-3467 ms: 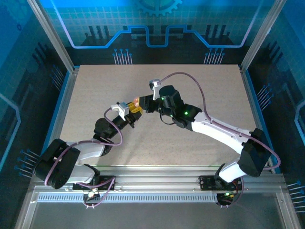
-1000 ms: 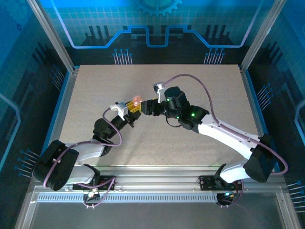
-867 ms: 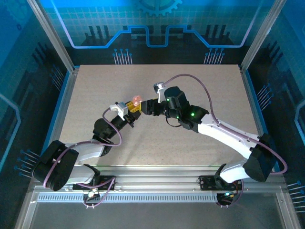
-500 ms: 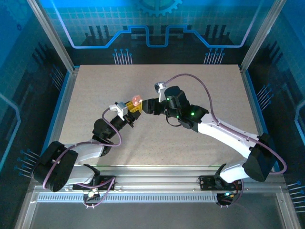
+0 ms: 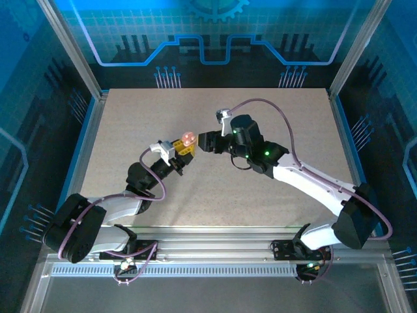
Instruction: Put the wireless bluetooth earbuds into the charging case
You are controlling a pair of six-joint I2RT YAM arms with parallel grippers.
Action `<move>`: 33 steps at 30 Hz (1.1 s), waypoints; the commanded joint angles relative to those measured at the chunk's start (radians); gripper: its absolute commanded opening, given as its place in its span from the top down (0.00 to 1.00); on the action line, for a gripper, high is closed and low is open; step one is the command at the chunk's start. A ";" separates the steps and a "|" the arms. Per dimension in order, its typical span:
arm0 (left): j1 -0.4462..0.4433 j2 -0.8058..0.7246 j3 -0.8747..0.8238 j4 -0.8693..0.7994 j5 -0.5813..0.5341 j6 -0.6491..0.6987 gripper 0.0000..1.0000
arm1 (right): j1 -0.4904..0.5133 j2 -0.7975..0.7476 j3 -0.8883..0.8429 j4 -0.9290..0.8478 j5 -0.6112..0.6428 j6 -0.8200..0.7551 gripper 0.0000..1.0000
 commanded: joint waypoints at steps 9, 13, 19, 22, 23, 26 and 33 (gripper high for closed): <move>-0.002 -0.027 0.041 0.019 0.206 -0.038 0.75 | -0.155 -0.059 0.006 0.082 -0.492 -0.030 0.35; -0.002 -0.033 0.050 0.019 0.231 -0.053 0.75 | -0.160 -0.012 0.055 0.043 -0.563 -0.036 0.33; -0.002 -0.024 0.059 0.035 0.255 -0.082 0.74 | -0.145 0.041 0.072 0.071 -0.615 -0.013 0.33; -0.002 -0.015 0.063 0.045 0.264 -0.096 0.74 | -0.132 0.066 0.100 0.049 -0.638 -0.024 0.35; -0.002 -0.012 0.065 0.047 0.266 -0.100 0.74 | -0.129 0.072 0.107 0.044 -0.645 -0.029 0.36; -0.002 -0.006 0.070 0.048 0.269 -0.106 0.74 | -0.122 0.087 0.121 0.042 -0.678 -0.036 0.38; -0.002 -0.002 0.080 0.013 0.252 -0.106 0.74 | -0.120 0.074 0.121 0.044 -0.731 -0.051 0.50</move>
